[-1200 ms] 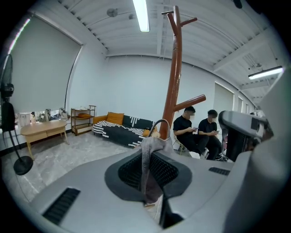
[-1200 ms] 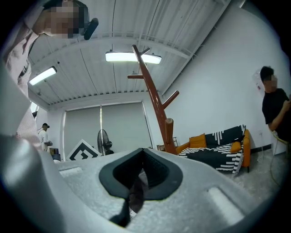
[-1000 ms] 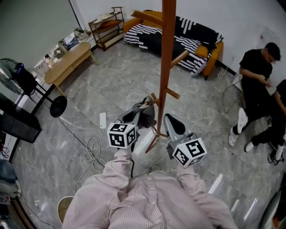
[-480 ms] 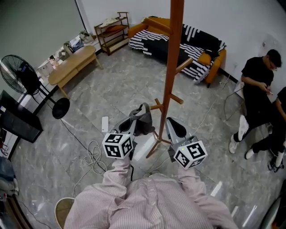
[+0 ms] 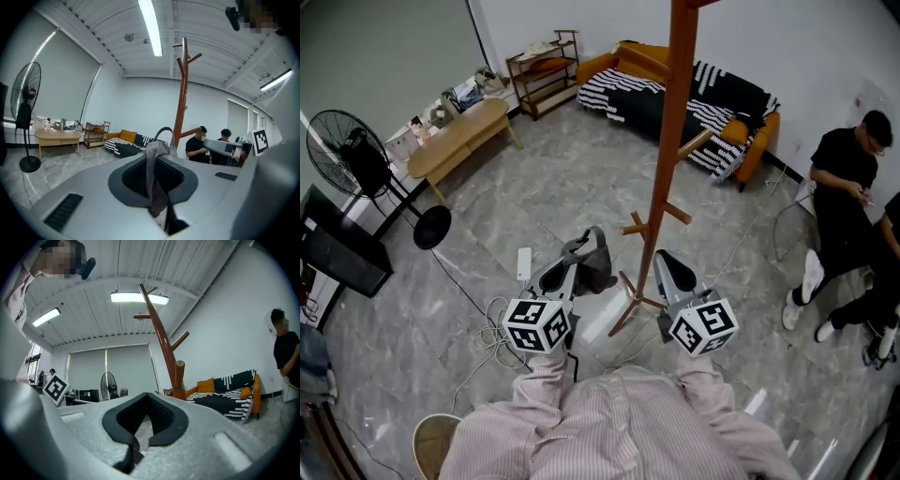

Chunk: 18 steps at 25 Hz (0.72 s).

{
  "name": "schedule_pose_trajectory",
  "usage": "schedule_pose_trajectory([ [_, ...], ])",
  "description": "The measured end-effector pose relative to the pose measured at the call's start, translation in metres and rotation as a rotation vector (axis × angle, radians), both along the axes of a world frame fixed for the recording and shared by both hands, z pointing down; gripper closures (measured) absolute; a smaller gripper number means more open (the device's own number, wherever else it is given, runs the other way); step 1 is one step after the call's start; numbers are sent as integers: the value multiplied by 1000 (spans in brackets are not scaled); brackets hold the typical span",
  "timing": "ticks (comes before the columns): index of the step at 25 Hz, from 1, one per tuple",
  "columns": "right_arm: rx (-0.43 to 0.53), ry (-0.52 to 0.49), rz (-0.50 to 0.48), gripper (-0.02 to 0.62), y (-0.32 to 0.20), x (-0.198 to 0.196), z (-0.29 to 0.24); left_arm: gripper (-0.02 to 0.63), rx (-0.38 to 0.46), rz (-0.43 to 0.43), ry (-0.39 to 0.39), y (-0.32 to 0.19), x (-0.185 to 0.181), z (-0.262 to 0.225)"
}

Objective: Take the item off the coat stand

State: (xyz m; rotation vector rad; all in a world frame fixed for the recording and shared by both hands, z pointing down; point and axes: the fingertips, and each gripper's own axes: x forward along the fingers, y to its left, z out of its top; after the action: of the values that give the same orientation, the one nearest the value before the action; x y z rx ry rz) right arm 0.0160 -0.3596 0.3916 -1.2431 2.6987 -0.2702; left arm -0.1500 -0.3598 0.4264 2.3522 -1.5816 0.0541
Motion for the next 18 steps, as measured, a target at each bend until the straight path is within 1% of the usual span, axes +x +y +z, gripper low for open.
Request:
schedule_pose_trajectory([
  [9, -17, -6, 4, 591, -4, 5, 6, 577, 60, -32, -5, 16, -8, -14],
  [18, -23, -13, 17, 591, -4, 11, 12, 577, 99, -34, -13, 29, -9, -18],
])
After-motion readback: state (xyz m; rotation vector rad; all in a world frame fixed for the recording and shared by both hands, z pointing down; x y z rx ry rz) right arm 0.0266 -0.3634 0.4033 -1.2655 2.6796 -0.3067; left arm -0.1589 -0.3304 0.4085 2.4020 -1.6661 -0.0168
